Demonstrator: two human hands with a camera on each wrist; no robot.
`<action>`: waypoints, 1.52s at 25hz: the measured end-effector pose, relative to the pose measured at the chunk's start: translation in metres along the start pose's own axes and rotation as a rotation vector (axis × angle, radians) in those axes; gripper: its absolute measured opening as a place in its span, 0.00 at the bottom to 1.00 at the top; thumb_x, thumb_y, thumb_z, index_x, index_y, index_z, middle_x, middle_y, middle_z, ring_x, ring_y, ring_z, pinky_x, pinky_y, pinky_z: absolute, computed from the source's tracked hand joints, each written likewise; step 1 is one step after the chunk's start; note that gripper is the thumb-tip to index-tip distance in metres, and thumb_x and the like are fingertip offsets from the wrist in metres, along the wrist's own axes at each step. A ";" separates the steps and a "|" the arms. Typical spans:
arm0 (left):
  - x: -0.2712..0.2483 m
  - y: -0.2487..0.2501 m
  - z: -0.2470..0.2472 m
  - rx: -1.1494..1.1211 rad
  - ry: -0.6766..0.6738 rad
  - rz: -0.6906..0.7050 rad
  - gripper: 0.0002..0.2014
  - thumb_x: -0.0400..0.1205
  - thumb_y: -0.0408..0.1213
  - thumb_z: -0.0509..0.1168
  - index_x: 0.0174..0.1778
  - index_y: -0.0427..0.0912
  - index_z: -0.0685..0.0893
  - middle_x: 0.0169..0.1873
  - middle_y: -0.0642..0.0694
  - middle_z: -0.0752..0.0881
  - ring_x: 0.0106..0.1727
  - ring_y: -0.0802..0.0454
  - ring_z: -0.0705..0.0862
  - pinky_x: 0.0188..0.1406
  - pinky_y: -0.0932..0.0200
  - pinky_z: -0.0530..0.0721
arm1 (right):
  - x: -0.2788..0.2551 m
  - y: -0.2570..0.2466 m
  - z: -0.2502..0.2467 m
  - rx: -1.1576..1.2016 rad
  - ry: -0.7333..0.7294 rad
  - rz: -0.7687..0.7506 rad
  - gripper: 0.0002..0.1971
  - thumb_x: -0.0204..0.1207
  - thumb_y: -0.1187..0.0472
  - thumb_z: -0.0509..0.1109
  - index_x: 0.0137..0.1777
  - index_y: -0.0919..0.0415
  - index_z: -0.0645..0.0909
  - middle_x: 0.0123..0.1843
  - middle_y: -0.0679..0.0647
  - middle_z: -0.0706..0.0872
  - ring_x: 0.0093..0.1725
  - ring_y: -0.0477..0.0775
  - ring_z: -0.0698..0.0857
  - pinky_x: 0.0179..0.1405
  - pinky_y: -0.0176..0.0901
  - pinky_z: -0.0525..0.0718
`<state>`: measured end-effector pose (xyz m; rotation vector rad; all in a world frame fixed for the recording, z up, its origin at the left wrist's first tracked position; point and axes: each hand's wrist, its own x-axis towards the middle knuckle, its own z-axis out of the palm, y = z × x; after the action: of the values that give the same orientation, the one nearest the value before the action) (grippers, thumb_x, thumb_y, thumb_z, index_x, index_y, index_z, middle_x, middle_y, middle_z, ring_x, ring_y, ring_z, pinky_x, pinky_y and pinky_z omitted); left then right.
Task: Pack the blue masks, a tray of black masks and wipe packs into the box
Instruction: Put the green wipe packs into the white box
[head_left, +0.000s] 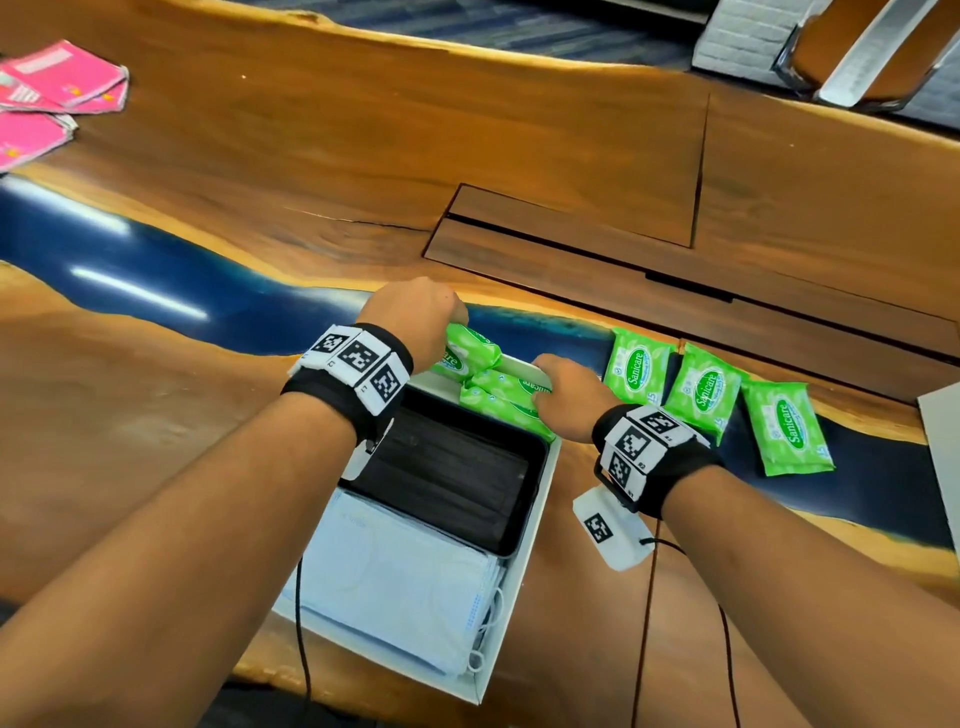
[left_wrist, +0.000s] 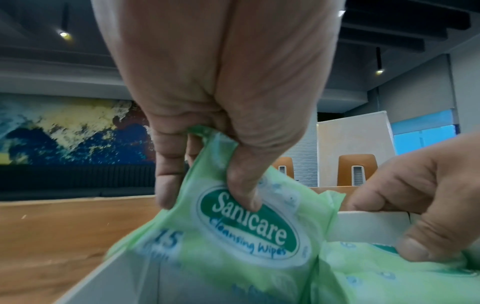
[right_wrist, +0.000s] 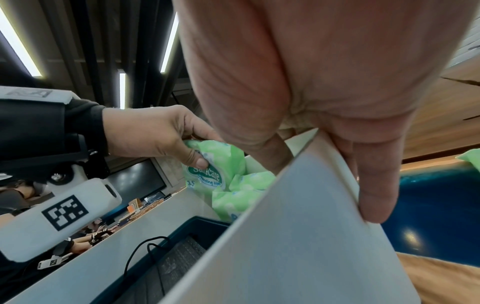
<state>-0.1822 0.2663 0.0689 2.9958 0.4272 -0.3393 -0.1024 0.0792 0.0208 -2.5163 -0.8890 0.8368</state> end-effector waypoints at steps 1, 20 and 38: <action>0.001 -0.002 0.003 -0.036 0.015 0.011 0.18 0.80 0.30 0.65 0.61 0.54 0.86 0.58 0.45 0.87 0.58 0.39 0.84 0.51 0.51 0.82 | 0.000 0.001 0.000 0.000 -0.003 -0.003 0.09 0.78 0.70 0.60 0.56 0.63 0.76 0.46 0.57 0.80 0.45 0.58 0.79 0.40 0.45 0.74; -0.001 -0.003 0.036 0.039 0.163 0.057 0.18 0.76 0.25 0.68 0.60 0.44 0.77 0.57 0.45 0.79 0.59 0.43 0.76 0.41 0.51 0.75 | 0.006 0.014 0.004 -0.046 -0.014 -0.058 0.09 0.81 0.73 0.58 0.51 0.58 0.68 0.49 0.60 0.76 0.46 0.58 0.75 0.42 0.44 0.69; -0.011 0.006 0.046 0.025 0.094 0.108 0.16 0.83 0.31 0.62 0.65 0.50 0.79 0.60 0.51 0.79 0.64 0.48 0.75 0.39 0.52 0.75 | 0.006 0.012 0.004 -0.040 0.006 -0.059 0.08 0.81 0.72 0.58 0.58 0.64 0.74 0.49 0.62 0.80 0.48 0.62 0.80 0.46 0.50 0.79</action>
<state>-0.2006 0.2522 0.0268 3.0525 0.2700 -0.1963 -0.0954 0.0746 0.0094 -2.5124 -0.9818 0.7997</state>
